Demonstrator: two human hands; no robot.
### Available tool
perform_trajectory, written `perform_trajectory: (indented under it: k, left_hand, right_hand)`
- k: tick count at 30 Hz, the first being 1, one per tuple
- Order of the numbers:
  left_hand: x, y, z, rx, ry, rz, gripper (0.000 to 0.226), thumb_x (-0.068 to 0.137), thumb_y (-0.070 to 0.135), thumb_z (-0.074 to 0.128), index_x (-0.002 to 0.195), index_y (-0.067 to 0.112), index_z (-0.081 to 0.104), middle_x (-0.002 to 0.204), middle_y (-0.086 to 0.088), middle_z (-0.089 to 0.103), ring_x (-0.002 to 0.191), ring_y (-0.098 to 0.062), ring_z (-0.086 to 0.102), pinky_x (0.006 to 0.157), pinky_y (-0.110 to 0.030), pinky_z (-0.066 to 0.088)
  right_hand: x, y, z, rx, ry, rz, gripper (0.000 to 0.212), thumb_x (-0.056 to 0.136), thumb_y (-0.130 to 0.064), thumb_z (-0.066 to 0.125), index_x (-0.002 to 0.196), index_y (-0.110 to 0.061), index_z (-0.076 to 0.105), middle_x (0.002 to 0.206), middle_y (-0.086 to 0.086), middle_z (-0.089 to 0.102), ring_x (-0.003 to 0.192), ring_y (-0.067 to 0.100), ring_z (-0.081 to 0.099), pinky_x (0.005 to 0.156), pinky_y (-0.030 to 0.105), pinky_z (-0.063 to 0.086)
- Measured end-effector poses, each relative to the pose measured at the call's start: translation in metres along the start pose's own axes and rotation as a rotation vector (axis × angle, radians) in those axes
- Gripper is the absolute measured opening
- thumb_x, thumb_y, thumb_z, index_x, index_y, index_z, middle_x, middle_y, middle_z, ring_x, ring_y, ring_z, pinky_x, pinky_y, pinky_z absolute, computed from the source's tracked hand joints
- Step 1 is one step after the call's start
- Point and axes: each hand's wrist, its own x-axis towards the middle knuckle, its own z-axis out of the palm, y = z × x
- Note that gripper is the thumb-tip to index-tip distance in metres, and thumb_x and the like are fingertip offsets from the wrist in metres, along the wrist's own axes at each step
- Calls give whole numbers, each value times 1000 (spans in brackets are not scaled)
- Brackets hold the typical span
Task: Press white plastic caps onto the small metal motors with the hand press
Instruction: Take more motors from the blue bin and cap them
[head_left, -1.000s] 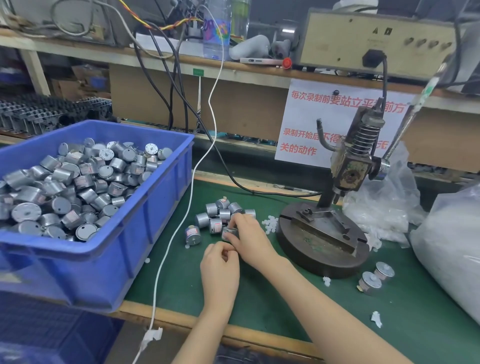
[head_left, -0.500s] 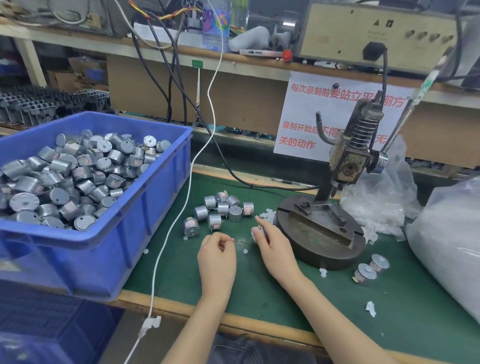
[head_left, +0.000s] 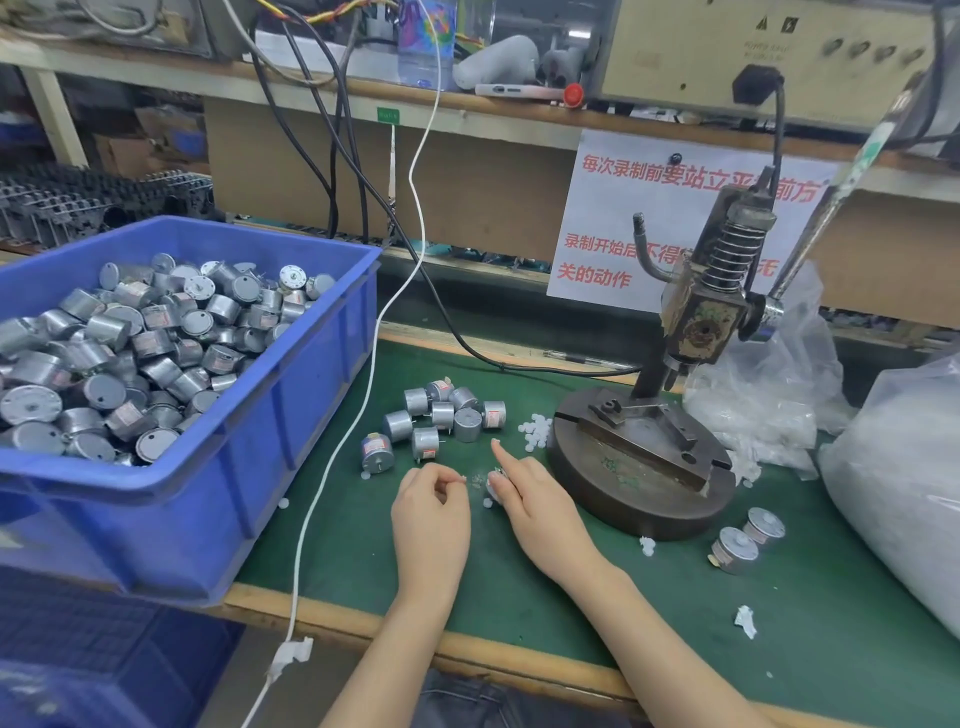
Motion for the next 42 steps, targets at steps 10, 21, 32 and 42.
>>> perform_trajectory:
  k: [10,21,32,42]
  left_hand:
    - [-1,2,-1,21,-6,5,19,82,-3,51,73,11,60,75,5,51,71,-19,51,64,-20,30]
    - [-1,2,0,22,1,3,19,82,-3,51,74,10,63,79,-1,55,70,-17,51,63,-19,29]
    - [-2,2,-2,15,-13,11,20,82,-3,51,71,13,60,79,-1,55,68,-14,50,63,-19,30]
    - [-5,0,-6,31,-70,19,27,82,-2,51,69,21,57,80,4,54,69,-7,53,61,-4,35]
  right_hand:
    - [0,-1,4,-195,-6,-93,49,100,-38,32,147,-26,23,112,0,50,105,18,49,80,29,38]
    - [0,-2,-1,-36,-14,-10,47,101,-33,32,147,-24,25,100,-6,40,103,18,49,78,24,32]
    - [-2,-7,2,-203,-10,-61,50,100,-37,31,148,-26,20,115,0,46,101,20,51,77,30,39]
    - [-3,-14,8,-351,-33,-86,54,101,-34,27,150,-19,10,116,6,39,84,22,47,69,27,35]
